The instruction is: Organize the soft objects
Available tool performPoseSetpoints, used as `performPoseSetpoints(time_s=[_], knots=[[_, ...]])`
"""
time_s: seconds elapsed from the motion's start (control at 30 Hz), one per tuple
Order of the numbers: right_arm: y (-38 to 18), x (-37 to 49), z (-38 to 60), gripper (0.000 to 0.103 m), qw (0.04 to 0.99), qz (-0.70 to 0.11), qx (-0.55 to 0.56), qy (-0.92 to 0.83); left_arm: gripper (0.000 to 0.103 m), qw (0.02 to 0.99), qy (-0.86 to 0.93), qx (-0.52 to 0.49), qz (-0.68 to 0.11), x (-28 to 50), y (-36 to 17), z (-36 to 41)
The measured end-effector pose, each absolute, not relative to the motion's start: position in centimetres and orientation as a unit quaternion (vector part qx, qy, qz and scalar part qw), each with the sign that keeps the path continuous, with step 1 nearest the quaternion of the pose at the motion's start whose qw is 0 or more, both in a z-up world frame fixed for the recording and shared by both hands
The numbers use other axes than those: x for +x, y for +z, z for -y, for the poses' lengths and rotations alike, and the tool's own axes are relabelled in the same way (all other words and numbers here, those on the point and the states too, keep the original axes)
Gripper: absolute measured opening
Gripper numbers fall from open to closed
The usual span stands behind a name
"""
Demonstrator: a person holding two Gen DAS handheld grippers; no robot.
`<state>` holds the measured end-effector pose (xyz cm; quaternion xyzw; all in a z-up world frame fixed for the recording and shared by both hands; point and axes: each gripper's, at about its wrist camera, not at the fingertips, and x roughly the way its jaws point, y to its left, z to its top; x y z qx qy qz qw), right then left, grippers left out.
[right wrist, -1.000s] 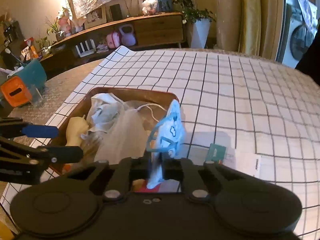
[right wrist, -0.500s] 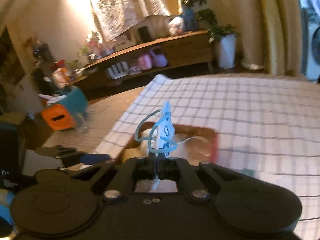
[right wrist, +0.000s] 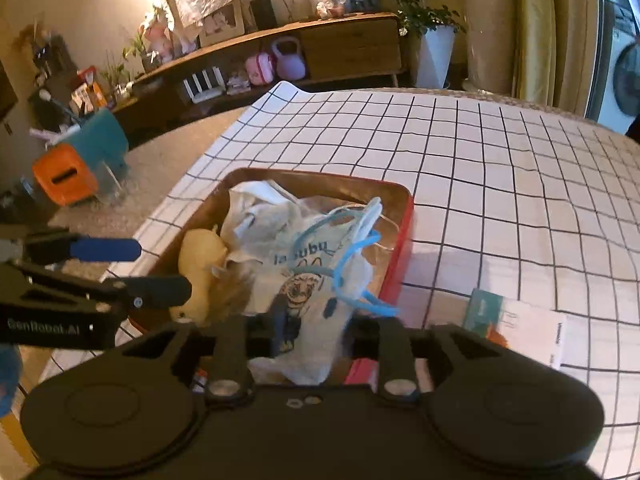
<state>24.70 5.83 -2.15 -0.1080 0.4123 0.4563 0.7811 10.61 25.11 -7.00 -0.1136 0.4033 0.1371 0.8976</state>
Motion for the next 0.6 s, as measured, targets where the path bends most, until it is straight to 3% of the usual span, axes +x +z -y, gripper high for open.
performPoseSetpoints(time_s=[0.1, 0.2, 0.6], knots=[[-1.8, 24.2, -5.4, 0.056, 0.776, -0.406, -0.109, 0.471, 0.076, 0.899, 0.136, -0.107, -0.403, 10.7, -7.0, -24.9], [-1.1, 23.6, -5.4, 0.082, 0.784, -0.394, -0.125, 0.463, 0.076, 0.900, 0.131, -0.107, -0.401, 10.8, -7.0, -24.6], [1.2, 22.0, -1.6, 0.086, 0.788, -0.381, -0.119, 0.469, 0.076, 0.909, 0.130, -0.085, -0.386, 9.5, -5.2, -22.5]])
